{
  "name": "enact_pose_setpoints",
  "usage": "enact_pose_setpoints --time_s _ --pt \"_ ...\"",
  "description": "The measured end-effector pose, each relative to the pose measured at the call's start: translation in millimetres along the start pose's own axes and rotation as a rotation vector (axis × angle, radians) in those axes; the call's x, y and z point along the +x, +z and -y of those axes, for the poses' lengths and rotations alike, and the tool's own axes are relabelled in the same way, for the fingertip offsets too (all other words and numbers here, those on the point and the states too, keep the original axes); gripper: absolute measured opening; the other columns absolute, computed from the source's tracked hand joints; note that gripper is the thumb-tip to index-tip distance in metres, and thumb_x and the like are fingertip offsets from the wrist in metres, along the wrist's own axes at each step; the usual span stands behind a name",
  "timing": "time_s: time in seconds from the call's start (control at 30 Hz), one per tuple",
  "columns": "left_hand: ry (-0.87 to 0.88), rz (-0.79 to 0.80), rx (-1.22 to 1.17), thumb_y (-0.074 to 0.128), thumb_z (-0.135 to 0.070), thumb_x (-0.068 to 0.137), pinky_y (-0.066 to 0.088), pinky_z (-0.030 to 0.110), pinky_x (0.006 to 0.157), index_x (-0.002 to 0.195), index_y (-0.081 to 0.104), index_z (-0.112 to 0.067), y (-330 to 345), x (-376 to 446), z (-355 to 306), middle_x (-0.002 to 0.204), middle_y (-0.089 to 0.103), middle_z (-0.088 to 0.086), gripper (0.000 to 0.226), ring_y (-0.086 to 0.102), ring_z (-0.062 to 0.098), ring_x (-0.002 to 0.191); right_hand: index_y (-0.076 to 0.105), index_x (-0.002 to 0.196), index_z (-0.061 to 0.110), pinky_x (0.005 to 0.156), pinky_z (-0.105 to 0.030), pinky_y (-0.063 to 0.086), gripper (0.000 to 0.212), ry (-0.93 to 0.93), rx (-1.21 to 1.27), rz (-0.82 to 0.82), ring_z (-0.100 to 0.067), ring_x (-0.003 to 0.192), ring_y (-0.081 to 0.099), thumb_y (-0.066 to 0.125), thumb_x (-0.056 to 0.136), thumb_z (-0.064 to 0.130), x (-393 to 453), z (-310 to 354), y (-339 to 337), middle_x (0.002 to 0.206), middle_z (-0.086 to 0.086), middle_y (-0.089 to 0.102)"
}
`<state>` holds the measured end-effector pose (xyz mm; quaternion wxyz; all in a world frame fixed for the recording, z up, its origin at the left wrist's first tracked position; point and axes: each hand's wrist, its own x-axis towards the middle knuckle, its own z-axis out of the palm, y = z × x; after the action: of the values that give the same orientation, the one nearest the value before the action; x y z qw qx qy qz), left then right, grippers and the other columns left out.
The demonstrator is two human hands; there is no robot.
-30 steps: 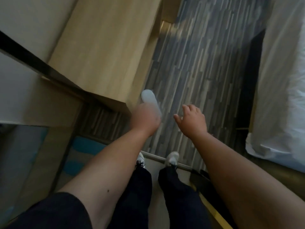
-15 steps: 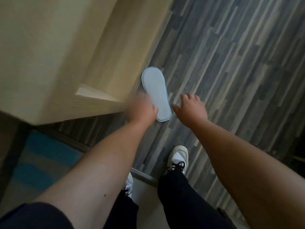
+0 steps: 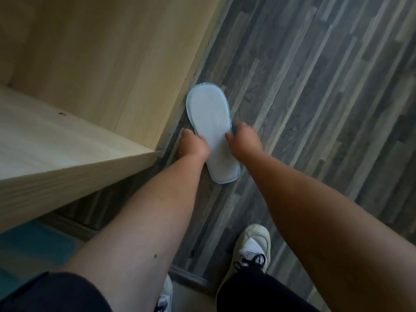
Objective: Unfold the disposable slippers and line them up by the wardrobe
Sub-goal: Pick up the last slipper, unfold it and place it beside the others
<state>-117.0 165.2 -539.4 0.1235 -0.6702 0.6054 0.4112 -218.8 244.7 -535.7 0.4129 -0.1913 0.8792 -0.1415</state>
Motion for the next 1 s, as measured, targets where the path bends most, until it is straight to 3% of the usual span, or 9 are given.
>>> enact_pose_setpoints --time_s 0.1,0.23,0.37,0.47,0.53,0.63,0.8,0.93,1.0 --pt "-0.022 0.016 -0.158 0.048 -0.022 0.092 0.051 0.041 0.086 0.093 0.061 -0.013 -7.2 -11.4 1.4 0.107 0.068 0.015 0.015 0.062 0.034 0.098 0.064 0.087 0.012 0.066 -0.029 0.038 0.017 0.045 0.093 0.023 -0.027 0.080 0.055 0.050 0.089 0.021 -12.1 -1.5 -12.1 0.084 -0.009 0.059" --pt "0.019 0.069 -0.238 0.054 -0.020 0.089 0.049 0.032 0.079 0.083 0.060 -0.019 -42.1 -69.8 -13.7 0.097 0.069 0.008 0.008 0.063 0.030 0.091 0.066 0.085 0.012 0.075 -0.039 0.054 0.016 0.148 0.267 -0.005 -0.030 0.081 0.064 0.057 0.088 0.023 -65.5 1.2 -56.5 0.084 -0.012 0.065" --pt "0.081 0.117 -0.294 0.054 -0.019 0.089 0.050 0.034 0.078 0.082 0.057 -0.018 -107.0 -163.2 -46.8 0.093 0.069 0.010 0.008 0.061 0.026 0.084 0.058 0.067 0.017 0.080 -0.048 0.056 0.020 0.197 0.409 -0.061 -0.027 0.071 0.061 0.060 0.087 0.022 -161.9 29.2 -121.1 0.072 -0.008 0.062" --pt "0.124 0.143 -0.325 0.058 -0.023 0.088 0.042 0.025 0.061 0.081 0.057 -0.018 -175.1 -245.6 -72.3 0.075 0.062 0.000 0.010 0.054 0.017 0.068 0.063 0.079 0.013 0.082 -0.049 0.056 0.014 0.220 0.491 -0.107 -0.024 0.072 0.063 0.062 0.088 0.024 -247.5 64.1 -177.4 0.071 -0.005 0.062" --pt "0.169 0.163 -0.333 0.060 -0.027 0.088 0.040 0.024 0.062 0.083 0.060 -0.017 -226.2 -297.4 -85.3 0.076 0.062 -0.001 0.011 0.051 0.014 0.063 0.066 0.091 0.009 0.082 -0.050 0.057 0.017 0.206 0.503 -0.127 -0.023 0.072 0.064 0.064 0.087 0.026 -306.0 90.9 -215.3 0.075 -0.007 0.065" --pt "0.212 0.149 -0.346 0.061 -0.027 0.087 0.041 0.025 0.064 0.079 0.060 -0.018 -299.6 -366.3 -88.4 0.079 0.063 0.001 0.013 0.050 0.013 0.063 0.064 0.087 0.012 0.078 -0.048 0.058 0.015 0.145 0.503 -0.140 -0.022 0.068 0.062 0.066 0.086 0.027 -388.5 134.9 -256.6 0.074 -0.006 0.066" --pt "0.210 0.057 -0.412 0.063 -0.022 0.086 0.054 0.038 0.079 0.078 0.062 -0.016 -392.7 -442.2 -77.1 0.092 0.072 0.017 0.010 0.064 0.032 0.079 0.071 0.100 0.010 0.062 -0.028 0.050 0.018 -0.012 0.504 -0.144 -0.010 0.060 0.057 0.065 0.087 0.022 -479.6 210.8 -290.7 0.080 0.000 0.067" --pt "0.210 -0.068 -0.486 0.064 -0.020 0.086 0.044 0.027 0.069 0.077 0.059 -0.016 -447.3 -482.0 -50.7 0.081 0.066 0.007 0.011 0.056 0.020 0.074 0.073 0.090 0.019 0.055 -0.019 0.045 0.014 -0.136 0.439 -0.122 -0.006 0.061 0.059 0.064 0.088 0.029 -527.2 261.4 -291.6 0.075 0.006 0.068" --pt "0.187 -0.130 -0.514 0.064 -0.020 0.086 0.044 0.027 0.071 0.081 0.061 -0.015 -469.8 -498.4 -30.1 0.083 0.064 0.005 0.007 0.057 0.020 0.076 0.072 0.085 0.018 0.057 -0.022 0.045 0.014 -0.176 0.394 -0.078 -0.009 0.060 0.059 0.065 0.087 0.030 -547.8 278.5 -283.7 0.071 0.005 0.067"
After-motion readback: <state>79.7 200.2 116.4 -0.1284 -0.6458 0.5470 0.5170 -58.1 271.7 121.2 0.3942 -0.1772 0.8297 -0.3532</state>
